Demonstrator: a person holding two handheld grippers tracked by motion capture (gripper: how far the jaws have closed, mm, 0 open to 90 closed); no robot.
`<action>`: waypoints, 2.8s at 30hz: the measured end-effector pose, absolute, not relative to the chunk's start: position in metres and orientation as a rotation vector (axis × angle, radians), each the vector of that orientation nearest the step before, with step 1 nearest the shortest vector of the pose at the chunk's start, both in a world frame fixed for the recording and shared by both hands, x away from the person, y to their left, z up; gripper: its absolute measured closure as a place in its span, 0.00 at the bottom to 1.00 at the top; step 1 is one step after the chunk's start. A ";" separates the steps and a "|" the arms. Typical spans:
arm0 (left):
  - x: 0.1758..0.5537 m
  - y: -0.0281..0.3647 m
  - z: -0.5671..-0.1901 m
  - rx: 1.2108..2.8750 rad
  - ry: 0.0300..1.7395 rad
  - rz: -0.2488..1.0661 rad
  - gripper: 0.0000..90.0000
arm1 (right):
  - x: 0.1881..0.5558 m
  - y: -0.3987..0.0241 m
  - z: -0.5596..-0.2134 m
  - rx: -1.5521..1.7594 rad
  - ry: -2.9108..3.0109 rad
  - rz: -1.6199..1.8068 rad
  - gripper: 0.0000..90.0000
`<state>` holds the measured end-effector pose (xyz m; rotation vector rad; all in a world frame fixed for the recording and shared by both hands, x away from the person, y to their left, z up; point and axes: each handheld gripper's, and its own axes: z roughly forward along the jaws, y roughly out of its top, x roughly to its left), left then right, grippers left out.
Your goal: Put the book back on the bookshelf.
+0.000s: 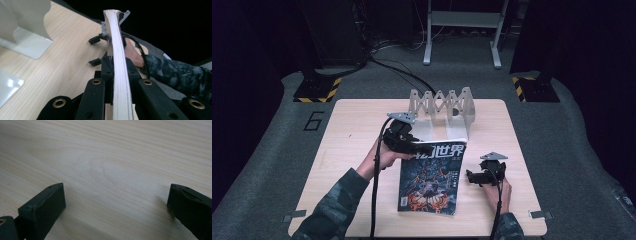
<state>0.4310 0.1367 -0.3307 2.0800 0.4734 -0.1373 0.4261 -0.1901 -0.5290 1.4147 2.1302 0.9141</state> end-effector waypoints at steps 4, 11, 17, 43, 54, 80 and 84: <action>0.422 0.133 -0.319 2.079 0.441 -0.091 0.91 | 0.426 -0.190 -0.529 1.414 2.127 0.923 0.02; 0.411 0.127 -0.306 2.087 0.403 0.005 0.91 | 0.427 -0.191 -0.529 1.395 2.133 0.929 0.03; 0.408 0.125 -0.301 2.085 0.444 0.057 0.91 | 0.429 -0.191 -0.529 1.386 2.143 0.928 0.03; 0.411 0.143 -0.283 2.019 0.587 0.283 0.91 | 0.428 -0.192 -0.529 1.389 2.139 0.939 0.06; 0.420 0.155 -0.281 1.991 0.668 0.374 0.91 | 0.429 -0.192 -0.529 1.366 2.147 0.941 0.06; 0.436 0.173 -0.282 1.957 0.779 0.483 0.91 | 0.429 -0.192 -0.529 1.380 2.143 0.940 0.07; 0.439 0.175 -0.282 1.951 0.790 0.499 0.91 | 0.429 -0.192 -0.529 1.384 2.139 0.942 0.07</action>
